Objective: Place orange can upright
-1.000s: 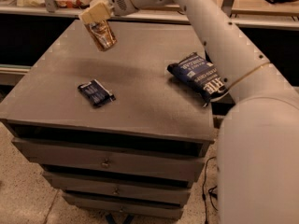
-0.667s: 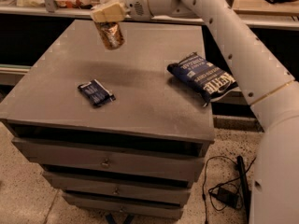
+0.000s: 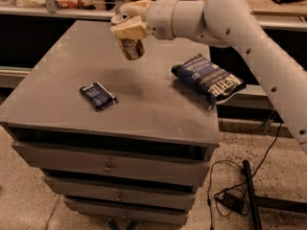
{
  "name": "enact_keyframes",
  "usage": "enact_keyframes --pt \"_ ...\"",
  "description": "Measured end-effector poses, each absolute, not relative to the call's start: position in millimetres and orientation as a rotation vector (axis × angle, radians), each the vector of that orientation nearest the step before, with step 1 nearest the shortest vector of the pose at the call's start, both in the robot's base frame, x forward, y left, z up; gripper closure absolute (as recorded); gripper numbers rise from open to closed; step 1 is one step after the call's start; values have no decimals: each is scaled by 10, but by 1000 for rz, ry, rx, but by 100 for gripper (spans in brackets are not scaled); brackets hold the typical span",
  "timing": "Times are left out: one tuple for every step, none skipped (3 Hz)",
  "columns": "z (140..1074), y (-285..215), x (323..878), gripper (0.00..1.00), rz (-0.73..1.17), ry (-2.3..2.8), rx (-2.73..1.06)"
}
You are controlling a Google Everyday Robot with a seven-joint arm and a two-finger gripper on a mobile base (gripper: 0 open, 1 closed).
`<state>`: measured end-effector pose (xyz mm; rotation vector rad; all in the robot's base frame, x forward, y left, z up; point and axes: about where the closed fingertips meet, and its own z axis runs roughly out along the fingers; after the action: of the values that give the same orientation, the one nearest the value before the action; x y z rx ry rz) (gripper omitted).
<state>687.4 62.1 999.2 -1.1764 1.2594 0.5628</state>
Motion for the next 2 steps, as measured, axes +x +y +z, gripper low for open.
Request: enact_keyframes --pt "9797 479 6838 100 515 1248 -1107" --pt "9637 393 6873 100 508 1254 -1027"
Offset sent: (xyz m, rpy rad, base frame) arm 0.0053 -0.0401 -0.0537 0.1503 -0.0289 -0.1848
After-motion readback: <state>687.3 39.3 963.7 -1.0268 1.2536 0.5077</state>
